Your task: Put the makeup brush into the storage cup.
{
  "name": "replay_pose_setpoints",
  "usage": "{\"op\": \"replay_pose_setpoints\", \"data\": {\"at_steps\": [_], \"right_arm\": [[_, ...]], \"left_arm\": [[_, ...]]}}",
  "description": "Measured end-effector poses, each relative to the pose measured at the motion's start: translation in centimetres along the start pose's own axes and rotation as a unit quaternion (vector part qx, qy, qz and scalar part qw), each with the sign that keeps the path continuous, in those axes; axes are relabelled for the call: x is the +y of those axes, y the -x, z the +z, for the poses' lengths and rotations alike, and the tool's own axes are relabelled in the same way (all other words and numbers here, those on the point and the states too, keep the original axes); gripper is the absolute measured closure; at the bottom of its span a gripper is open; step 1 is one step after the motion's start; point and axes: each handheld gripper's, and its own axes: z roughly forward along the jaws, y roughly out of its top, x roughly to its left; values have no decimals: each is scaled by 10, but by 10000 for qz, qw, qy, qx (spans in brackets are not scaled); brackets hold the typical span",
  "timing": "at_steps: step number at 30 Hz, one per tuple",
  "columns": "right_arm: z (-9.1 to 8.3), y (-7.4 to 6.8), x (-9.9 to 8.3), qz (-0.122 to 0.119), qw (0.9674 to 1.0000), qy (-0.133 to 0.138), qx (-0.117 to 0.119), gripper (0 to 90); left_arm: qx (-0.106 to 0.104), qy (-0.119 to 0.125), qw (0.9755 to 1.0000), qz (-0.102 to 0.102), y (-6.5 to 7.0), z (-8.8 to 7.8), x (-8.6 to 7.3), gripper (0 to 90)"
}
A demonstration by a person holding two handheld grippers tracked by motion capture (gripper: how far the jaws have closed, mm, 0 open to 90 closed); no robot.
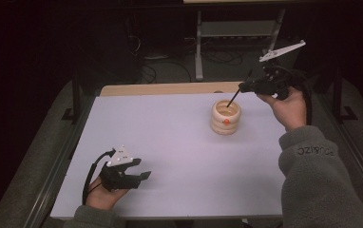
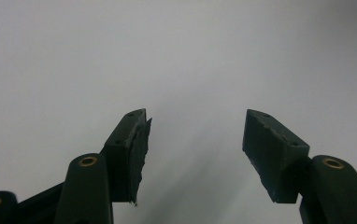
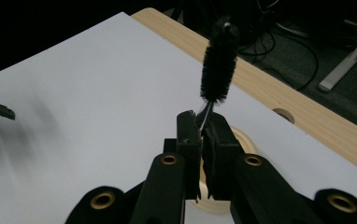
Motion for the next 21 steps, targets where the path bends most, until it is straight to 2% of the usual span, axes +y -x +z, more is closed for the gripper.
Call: {"op": "replay_pose_setpoints", "data": {"at_steps": [21], "right_arm": [[31, 11, 6, 255, 9984, -326, -379, 848]], "left_arm": [[20, 117, 9999, -62, -1, -5, 1, 388]]}}
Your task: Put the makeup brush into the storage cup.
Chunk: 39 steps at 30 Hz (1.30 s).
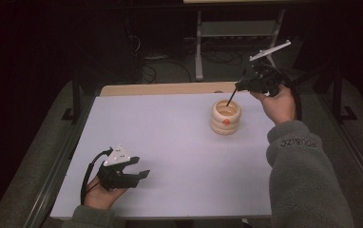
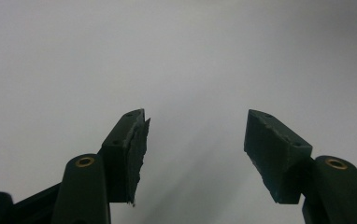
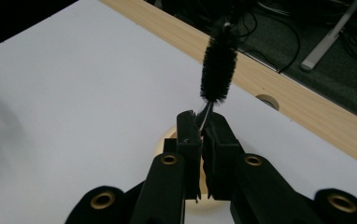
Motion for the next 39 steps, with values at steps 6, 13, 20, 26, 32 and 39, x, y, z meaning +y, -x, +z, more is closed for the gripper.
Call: {"op": "replay_pose_setpoints", "data": {"at_steps": [6, 13, 20, 26, 32, 39], "right_arm": [[9, 4, -1, 83, 9999, -52, -37, 848], [20, 8, -8, 198, 9997, -111, -79, 848], [25, 13, -15, 319, 9993, -136, -113, 848], [33, 15, -20, 361, 9992, -113, -105, 847], [42, 14, -24, 406, 9990, -152, -59, 847], [50, 15, -29, 474, 9987, -185, -64, 847]], "left_arm": [[1, 5, 10000, -1, 0, 0, 0, 382], [-6, 10, 10000, 15, -1, 0, 0, 377], [-12, -14, 10000, 4, -1, 0, 0, 372], [-30, -10, 10000, 5, -2, 0, 0, 360], [-72, 101, 9999, -83, -5, -2, -2, 327], [-87, 111, 9999, -84, -6, -3, -2, 311]]}}
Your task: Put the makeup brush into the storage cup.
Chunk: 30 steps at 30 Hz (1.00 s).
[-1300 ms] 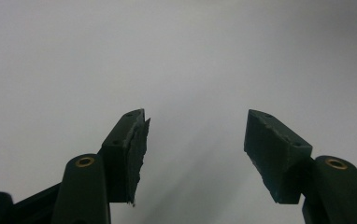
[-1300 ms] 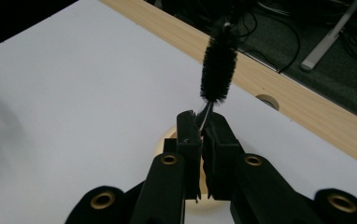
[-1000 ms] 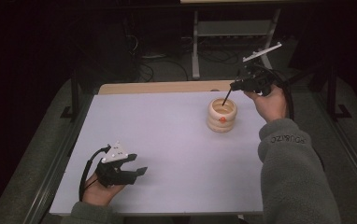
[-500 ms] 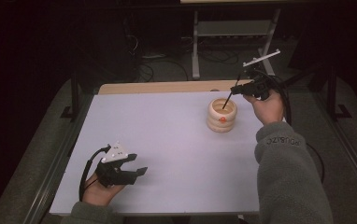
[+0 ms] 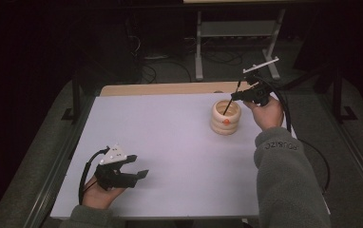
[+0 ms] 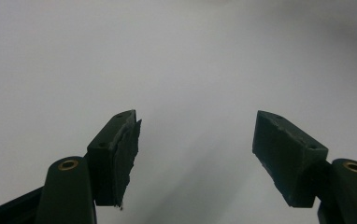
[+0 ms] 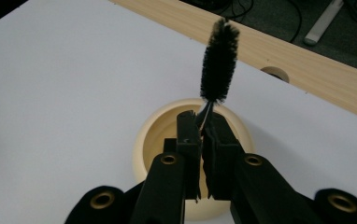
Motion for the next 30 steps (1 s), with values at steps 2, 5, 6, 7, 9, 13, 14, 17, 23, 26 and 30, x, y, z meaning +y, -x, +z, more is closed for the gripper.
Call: {"op": "replay_pose_setpoints", "data": {"at_steps": [2, 5, 6, 7, 9, 13, 14, 17, 23, 26, 30], "right_arm": [[1, 0, -1, 7, 10000, 3, -14, 847], [3, 0, -2, 36, 10000, 0, -12, 847], [4, 0, -2, 30, 10000, -1, -10, 847], [4, -1, -1, 50, 10000, -30, -17, 847], [5, -2, -1, 17, 10000, -31, -27, 846], [8, -5, -2, -15, 9999, -94, -65, 845], [8, -6, -2, -24, 9999, -88, -84, 845], [7, -7, -2, -50, 9999, -89, -109, 844], [6, -3, -7, 7, 10000, -40, -86, 841], [7, 0, -12, 48, 10000, -8, -54, 839], [5, 0, -13, 44, 10000, 31, -58, 837]], "left_arm": [[5, -4, 10000, 19, 0, 0, 0, 309], [8, -55, 10000, 49, 0, 1, 0, 309], [9, -62, 10000, 49, 0, 1, 0, 308], [9, -66, 10000, 48, 0, 1, 0, 308], [10, -66, 10000, 39, 0, 1, 0, 308], [14, -76, 10000, 35, 0, 2, 0, 308], [21, -91, 9999, 63, 0, 2, 0, 308], [23, -115, 9999, 74, 0, 2, 0, 309], [20, -104, 9999, 37, 1, 4, -1, 309], [23, -103, 9999, 20, 0, 5, -1, 310], [22, -109, 9999, 15, 1, 4, -1, 311]]}}
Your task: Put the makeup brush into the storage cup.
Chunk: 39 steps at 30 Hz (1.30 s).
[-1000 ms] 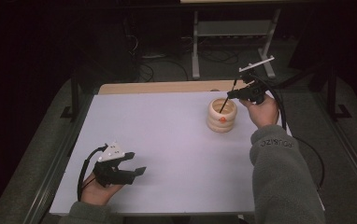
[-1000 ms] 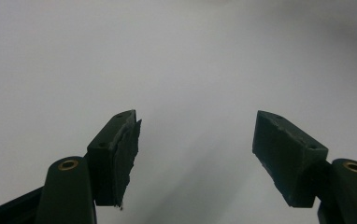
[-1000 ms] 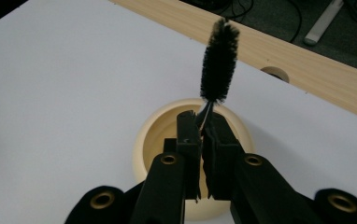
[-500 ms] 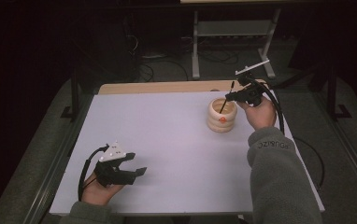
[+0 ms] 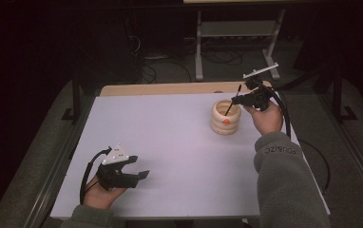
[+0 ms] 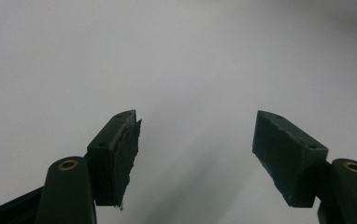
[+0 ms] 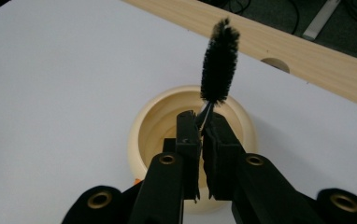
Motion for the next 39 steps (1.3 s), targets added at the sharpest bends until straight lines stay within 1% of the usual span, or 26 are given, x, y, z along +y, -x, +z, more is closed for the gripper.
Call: {"op": "replay_pose_setpoints", "data": {"at_steps": [2, 4, 6, 7, 9, 10, 13, 15, 16, 18, 19, 22, 24, 26, 28, 29, 31, 33, 35, 37, 39], "right_arm": [[-2, 1, 0, -3, 10000, 30, 22, 827], [-3, 1, -1, 17, 10000, 50, 61, 798], [-4, 1, -2, 1, 10000, 10, 5, 767], [-4, 2, -3, -5, 10000, 14, 21, 750], [-4, 3, -6, 5, 10000, 57, -20, 710], [-5, 4, -7, 29, 10000, 33, -31, 695], [-7, 7, -11, 99, 9999, 74, -93, 604], [-9, 8, -13, 177, 9998, 103, -80, 565], [-11, 8, -13, 173, 9997, 141, -66, 555], [-13, 9, -14, 173, 9997, 190, -4, 498], [-15, 8, -14, 195, 9996, 224, 28, 486], [-20, 5, -16, 141, 9993, 328, 66, 439], [-23, 4, -18, 139, 9992, 368, 95, 419], [-25, 4, -20, 116, 9990, 402, 135, 402], [-26, 2, -23, 101, 9990, 409, 124, 380], [-27, 2, -24, 83, 9991, 394, 141, 380], [-27, 1, -26, 57, 9991, 387, 163, 362], [-29, -1, -28, 29, 9989, 433, 186, 350], [-30, -4, -30, 4, 9988, 458, 161, 330], [-30, -6, -32, -44, 9988, 462, 145, 322], [-31, -7, -36, -20, 9987, 489, 152, 310]], "left_arm": [[8, 4, 10000, 5, 0, 0, 0, 311], [15, -4, 10000, 15, 0, 1, 0, 311], [8, -24, 10000, 6, 0, 1, 0, 310], [6, -28, 10000, 10, 0, 1, 0, 310], [5, -39, 10000, 39, 0, 2, 0, 310], [4, -28, 10000, 27, 0, 2, 0, 310], [13, -30, 10000, 12, 0, 1, 0, 311], [10, -24, 10000, 1, 0, 2, 0, 310], [10, -23, 10000, 8, 0, 2, 0, 311], [10, -33, 10000, 7, 0, 1, 0, 310], [15, -15, 10000, -10, 0, 1, 0, 310], [17, 0, 10000, -1, 0, 0, 0, 309], [22, 1, 10000, 21, 0, 0, 0, 308], [17, 7, 10000, 11, 0, 0, 0, 307], [23, 41, 10000, -21, 0, 1, 0, 306], [26, -2, 10000, 8, 0, 1, 0, 304], [21, -3, 10000, -10, 0, 1, 0, 302], [16, -19, 10000, -14, 0, 1, 0, 299], [8, -28, 10000, 13, 0, 1, 1, 297], [11, -12, 10000, 2, 1, 1, 1, 296], [14, 0, 10000, -42, 1, 1, 1, 296]]}}
